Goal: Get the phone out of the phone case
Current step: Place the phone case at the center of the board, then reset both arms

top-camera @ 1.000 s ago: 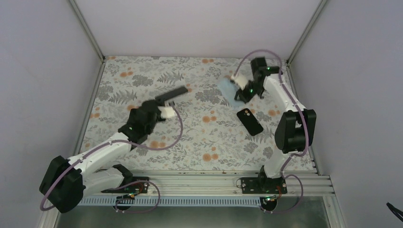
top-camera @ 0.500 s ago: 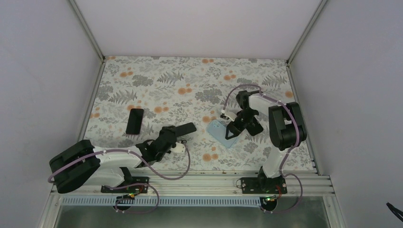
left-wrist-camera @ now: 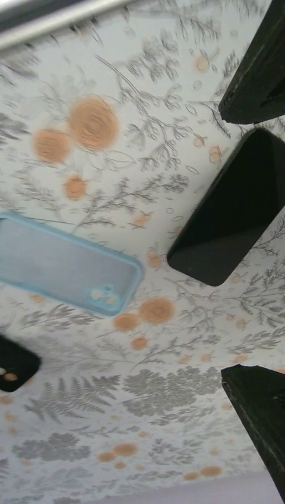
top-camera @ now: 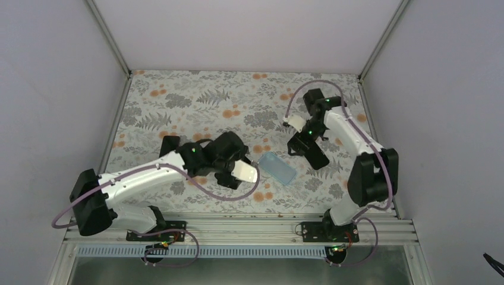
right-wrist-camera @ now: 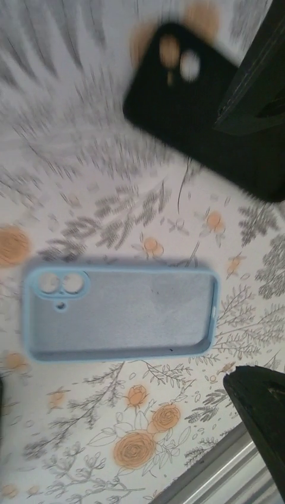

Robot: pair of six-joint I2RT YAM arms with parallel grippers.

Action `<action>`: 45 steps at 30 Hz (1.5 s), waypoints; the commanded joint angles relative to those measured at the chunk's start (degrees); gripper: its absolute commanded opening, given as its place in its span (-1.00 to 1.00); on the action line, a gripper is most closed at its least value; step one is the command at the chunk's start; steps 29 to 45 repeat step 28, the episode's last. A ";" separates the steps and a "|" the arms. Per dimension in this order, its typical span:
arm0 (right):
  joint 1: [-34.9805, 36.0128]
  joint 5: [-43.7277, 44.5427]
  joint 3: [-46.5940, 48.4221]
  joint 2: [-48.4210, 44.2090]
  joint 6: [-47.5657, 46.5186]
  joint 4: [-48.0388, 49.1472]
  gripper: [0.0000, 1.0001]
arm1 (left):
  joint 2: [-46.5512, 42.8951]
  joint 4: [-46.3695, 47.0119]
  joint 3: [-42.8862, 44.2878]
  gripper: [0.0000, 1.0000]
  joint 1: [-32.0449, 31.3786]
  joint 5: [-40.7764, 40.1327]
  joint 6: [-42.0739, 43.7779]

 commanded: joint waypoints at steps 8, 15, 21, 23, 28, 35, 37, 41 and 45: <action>-0.92 1.75 12.25 -17.10 6.73 11.03 0.99 | -1.97 -14.30 28.43 1.00 34.72 24.72 -5.83; -2.57 -0.21 -10.95 -29.32 13.13 36.69 1.00 | -3.62 -2.80 24.93 1.00 64.23 41.12 -19.58; -5.46 0.86 -21.27 -32.52 14.29 46.63 1.00 | -10.06 8.98 13.60 1.00 69.23 37.72 -25.51; -5.53 0.74 -21.56 -32.05 14.20 47.03 1.00 | -11.26 9.08 12.00 1.00 69.61 37.42 -25.01; -5.35 1.71 -21.88 -29.89 14.79 47.42 1.00 | -12.45 10.88 9.47 1.00 71.59 39.24 -26.46; -5.35 1.71 -21.88 -29.89 14.79 47.42 1.00 | -12.45 10.88 9.47 1.00 71.59 39.24 -26.46; -5.35 1.71 -21.88 -29.89 14.79 47.42 1.00 | -12.45 10.88 9.47 1.00 71.59 39.24 -26.46; -5.35 1.71 -21.88 -29.89 14.79 47.42 1.00 | -12.45 10.88 9.47 1.00 71.59 39.24 -26.46; -5.35 1.71 -21.88 -29.89 14.79 47.42 1.00 | -12.45 10.88 9.47 1.00 71.59 39.24 -26.46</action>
